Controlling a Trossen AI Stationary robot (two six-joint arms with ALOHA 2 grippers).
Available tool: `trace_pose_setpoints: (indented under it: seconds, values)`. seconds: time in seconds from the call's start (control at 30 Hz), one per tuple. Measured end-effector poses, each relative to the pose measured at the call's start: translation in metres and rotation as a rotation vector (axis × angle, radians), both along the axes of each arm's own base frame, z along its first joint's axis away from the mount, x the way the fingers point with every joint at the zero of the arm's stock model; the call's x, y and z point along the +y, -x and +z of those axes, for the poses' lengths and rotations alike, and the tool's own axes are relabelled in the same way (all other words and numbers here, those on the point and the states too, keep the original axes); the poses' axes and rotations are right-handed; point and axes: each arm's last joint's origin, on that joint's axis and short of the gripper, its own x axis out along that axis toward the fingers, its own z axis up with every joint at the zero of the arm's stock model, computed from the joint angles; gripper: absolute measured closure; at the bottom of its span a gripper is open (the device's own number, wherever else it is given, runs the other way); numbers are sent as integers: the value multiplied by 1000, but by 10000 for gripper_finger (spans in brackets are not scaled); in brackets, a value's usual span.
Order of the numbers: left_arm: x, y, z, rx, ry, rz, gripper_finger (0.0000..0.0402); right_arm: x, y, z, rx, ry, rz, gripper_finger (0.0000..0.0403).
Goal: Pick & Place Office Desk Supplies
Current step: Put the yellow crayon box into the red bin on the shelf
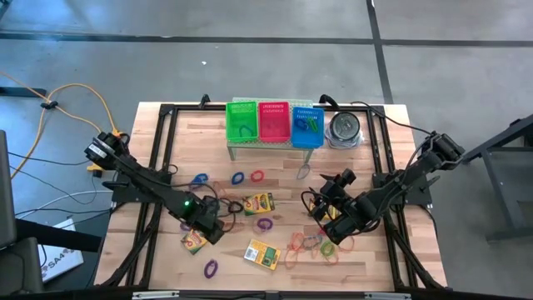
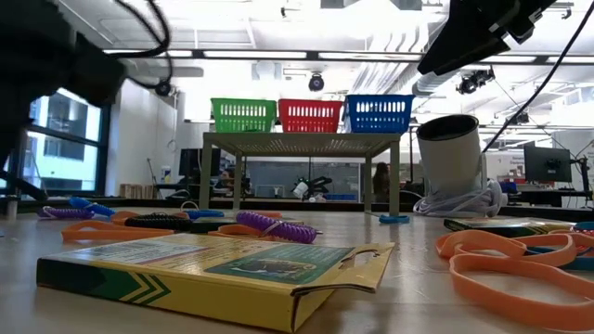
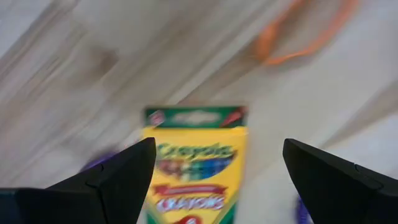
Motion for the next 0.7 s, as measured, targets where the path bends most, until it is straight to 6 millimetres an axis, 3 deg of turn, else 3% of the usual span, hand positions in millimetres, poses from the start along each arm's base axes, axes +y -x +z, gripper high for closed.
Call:
trace_pose_setpoints:
  seconds: [0.27,0.7]
  values:
    - [-12,9,0,17,19,22,57,0,0,0,1,0,0,158]
    - [-12,10,0,6,-22,-61,57,0,0,0,-4,-3,0,158]
